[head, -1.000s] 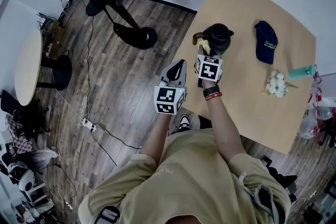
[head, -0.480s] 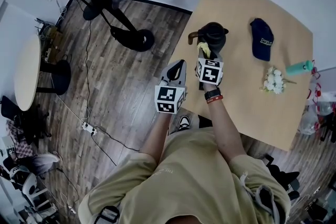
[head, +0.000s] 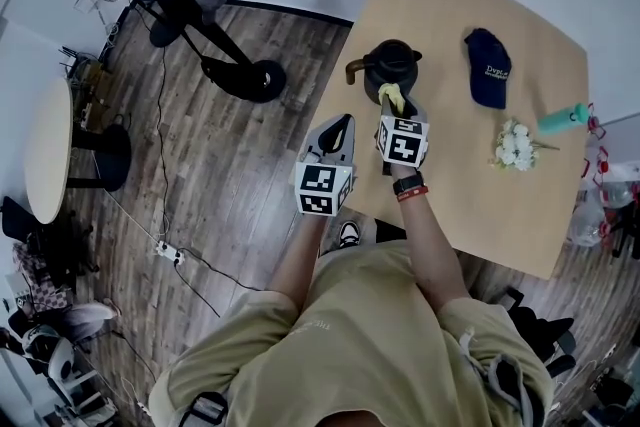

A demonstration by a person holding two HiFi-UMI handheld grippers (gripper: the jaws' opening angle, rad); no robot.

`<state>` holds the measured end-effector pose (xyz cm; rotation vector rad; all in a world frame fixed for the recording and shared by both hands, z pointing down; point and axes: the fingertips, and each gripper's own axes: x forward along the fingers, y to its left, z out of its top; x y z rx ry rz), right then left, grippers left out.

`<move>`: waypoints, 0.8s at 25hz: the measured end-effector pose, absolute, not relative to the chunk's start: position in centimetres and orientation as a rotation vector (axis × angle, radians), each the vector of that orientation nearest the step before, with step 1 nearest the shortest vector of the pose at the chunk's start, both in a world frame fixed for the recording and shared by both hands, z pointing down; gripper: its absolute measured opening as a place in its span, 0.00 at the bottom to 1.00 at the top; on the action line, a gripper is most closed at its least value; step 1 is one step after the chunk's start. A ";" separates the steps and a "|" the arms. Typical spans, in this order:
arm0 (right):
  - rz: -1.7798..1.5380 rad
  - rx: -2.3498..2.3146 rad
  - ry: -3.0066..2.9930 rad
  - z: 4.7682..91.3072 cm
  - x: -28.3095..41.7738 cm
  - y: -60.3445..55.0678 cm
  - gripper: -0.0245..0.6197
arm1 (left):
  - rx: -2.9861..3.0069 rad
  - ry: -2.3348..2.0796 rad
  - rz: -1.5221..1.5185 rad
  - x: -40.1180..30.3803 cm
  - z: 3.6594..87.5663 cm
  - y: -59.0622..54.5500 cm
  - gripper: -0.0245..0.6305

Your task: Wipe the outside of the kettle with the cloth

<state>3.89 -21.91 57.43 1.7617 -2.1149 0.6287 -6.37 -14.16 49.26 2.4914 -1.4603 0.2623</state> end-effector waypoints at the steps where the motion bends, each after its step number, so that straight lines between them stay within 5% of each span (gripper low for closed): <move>1: 0.626 1.767 -2.111 57.4 4.2 -21.9 0.24 | 2.494 -1.457 0.264 -6.1 49.3 -14.2 0.07; 20: 0.624 1.899 -2.061 57.3 10.6 -24.2 0.24 | 2.496 -1.415 0.304 -2.9 50.5 -15.5 0.07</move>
